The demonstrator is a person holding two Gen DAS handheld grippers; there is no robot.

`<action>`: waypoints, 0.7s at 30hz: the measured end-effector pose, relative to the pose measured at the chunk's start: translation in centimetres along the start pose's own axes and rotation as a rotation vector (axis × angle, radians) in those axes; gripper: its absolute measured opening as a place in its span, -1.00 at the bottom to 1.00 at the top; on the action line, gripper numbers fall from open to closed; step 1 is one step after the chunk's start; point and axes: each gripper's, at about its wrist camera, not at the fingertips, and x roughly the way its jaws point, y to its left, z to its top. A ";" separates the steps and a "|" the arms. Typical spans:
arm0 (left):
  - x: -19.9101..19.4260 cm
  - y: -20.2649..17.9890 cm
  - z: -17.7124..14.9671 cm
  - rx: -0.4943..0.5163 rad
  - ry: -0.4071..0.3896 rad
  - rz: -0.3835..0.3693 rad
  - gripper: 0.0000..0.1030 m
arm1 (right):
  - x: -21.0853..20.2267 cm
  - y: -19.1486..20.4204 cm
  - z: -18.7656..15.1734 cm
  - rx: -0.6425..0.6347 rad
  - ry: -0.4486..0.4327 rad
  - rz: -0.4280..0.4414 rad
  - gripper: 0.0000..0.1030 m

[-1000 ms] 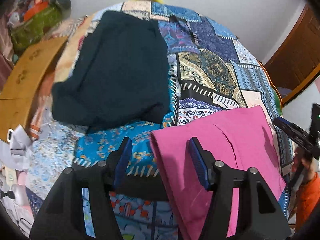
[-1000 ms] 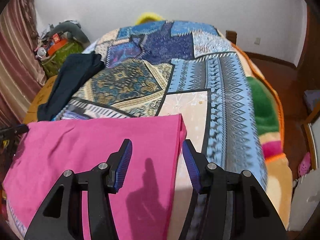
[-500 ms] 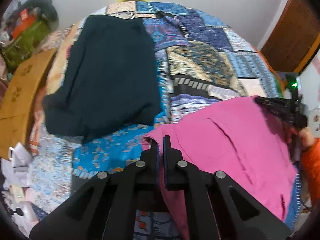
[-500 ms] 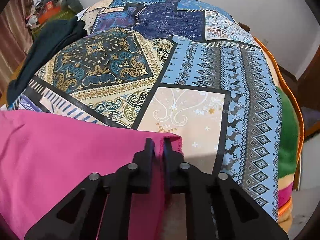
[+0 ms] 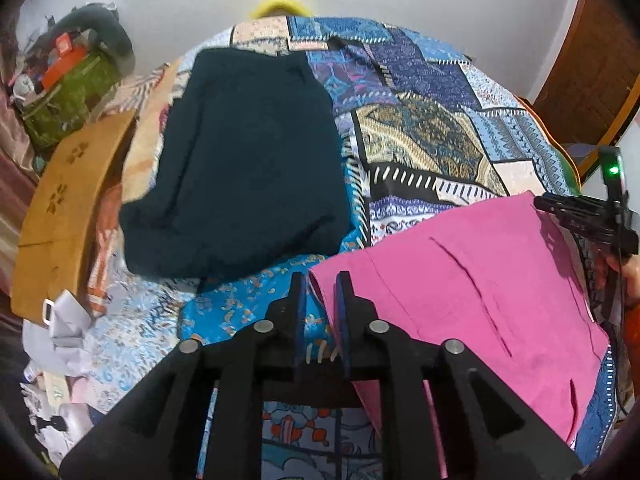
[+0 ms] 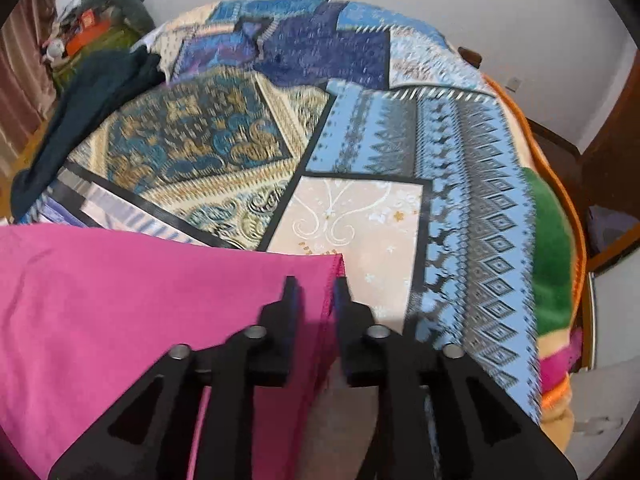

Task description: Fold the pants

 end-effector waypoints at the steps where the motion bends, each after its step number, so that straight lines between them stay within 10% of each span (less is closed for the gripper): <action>1: -0.4 -0.1 0.2 0.000 -0.007 -0.001 -0.55 | -0.7 0.0 -0.1 0.003 -0.016 0.005 -0.49; 10: -3.4 -2.6 2.0 0.032 -0.073 -0.071 0.06 | -8.0 3.5 0.3 -0.045 -0.179 0.139 -0.31; 21: 0.0 -5.1 1.8 0.093 0.039 -0.104 0.13 | -7.2 9.3 -0.1 -0.086 -0.132 0.356 -0.09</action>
